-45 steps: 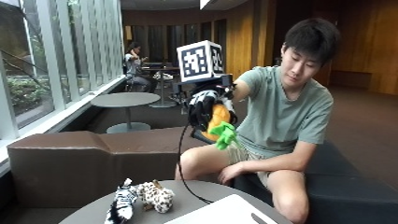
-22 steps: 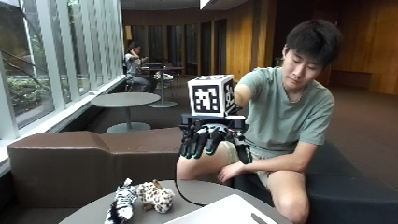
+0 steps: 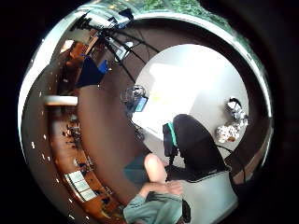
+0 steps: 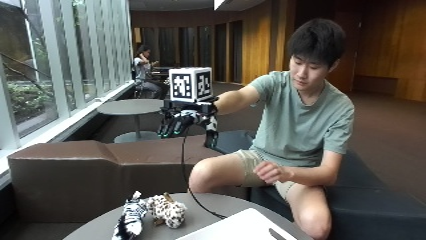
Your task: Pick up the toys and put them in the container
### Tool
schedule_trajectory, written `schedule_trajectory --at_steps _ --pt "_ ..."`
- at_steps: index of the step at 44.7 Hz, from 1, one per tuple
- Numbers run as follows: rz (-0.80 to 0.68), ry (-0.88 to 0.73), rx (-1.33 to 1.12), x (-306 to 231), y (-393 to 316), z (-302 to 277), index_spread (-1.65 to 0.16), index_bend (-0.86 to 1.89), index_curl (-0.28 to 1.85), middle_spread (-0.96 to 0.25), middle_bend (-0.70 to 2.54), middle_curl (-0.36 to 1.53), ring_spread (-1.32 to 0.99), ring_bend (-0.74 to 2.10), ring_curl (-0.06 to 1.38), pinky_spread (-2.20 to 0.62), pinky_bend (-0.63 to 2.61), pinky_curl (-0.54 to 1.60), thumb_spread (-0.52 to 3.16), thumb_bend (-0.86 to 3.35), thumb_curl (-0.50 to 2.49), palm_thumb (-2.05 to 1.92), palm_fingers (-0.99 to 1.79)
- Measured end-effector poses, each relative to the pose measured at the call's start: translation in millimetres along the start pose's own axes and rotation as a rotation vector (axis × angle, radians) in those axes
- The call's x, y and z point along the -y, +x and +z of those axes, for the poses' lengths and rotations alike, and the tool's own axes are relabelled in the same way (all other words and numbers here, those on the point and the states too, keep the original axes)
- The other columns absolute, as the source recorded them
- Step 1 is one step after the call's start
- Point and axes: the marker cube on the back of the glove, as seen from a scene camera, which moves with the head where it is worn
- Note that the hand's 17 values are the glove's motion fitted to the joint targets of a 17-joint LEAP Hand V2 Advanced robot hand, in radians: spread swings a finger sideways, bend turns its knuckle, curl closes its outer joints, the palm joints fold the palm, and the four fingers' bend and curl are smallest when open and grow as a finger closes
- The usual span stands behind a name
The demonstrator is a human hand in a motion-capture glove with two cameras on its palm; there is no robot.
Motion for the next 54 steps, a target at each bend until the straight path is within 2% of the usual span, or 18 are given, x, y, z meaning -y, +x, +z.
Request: schedule_trajectory --at_steps 14,24,37,45,48,52,53,54 --pt "0.105 -0.113 -0.058 -41.7 108.5 93.6 -0.22 0.13 0.31 -0.09 0.18 0.45 -0.09 0.56 0.40 0.00 0.99 0.34 1.36 -0.01 0.48 0.16 -0.08" --pt "0.170 -0.182 -0.059 -66.0 171.3 166.2 -0.22 0.12 0.29 -0.06 0.18 0.44 -0.08 0.53 0.39 0.00 0.98 0.34 1.37 -0.01 0.44 0.16 -0.10" --pt "0.173 -0.364 -0.008 -78.3 194.9 265.4 -0.23 0.11 0.26 -0.04 0.15 0.40 -0.06 0.46 0.37 0.01 0.99 0.34 1.35 -0.02 0.39 0.12 -0.16" --pt "0.215 -0.520 -0.011 -92.5 205.7 347.6 -0.25 0.10 0.25 -0.02 0.12 0.36 -0.01 0.32 0.34 0.03 1.04 0.36 1.29 -0.04 0.36 0.04 -0.25" --pt "0.241 -0.490 0.032 -90.5 205.0 363.3 -0.25 0.10 0.24 -0.02 0.10 0.34 0.01 0.25 0.32 0.04 1.09 0.37 1.26 -0.04 0.36 0.02 -0.26" --pt "0.236 -0.347 0.084 -85.9 204.1 372.9 -0.27 0.14 0.25 -0.03 0.07 0.31 0.03 0.19 0.30 0.04 1.17 0.38 1.22 -0.03 0.35 0.01 -0.21" --pt "0.234 -0.317 0.078 -85.2 203.4 374.4 -0.27 0.21 0.27 -0.04 0.06 0.29 0.03 0.28 0.33 0.02 1.16 0.38 1.23 -0.01 0.36 0.04 -0.02" --pt "0.235 -0.292 0.066 -84.5 202.5 375.3 -0.28 0.26 0.29 -0.05 0.07 0.29 0.02 0.31 0.33 0.01 1.14 0.38 1.23 0.01 0.36 0.07 0.05"
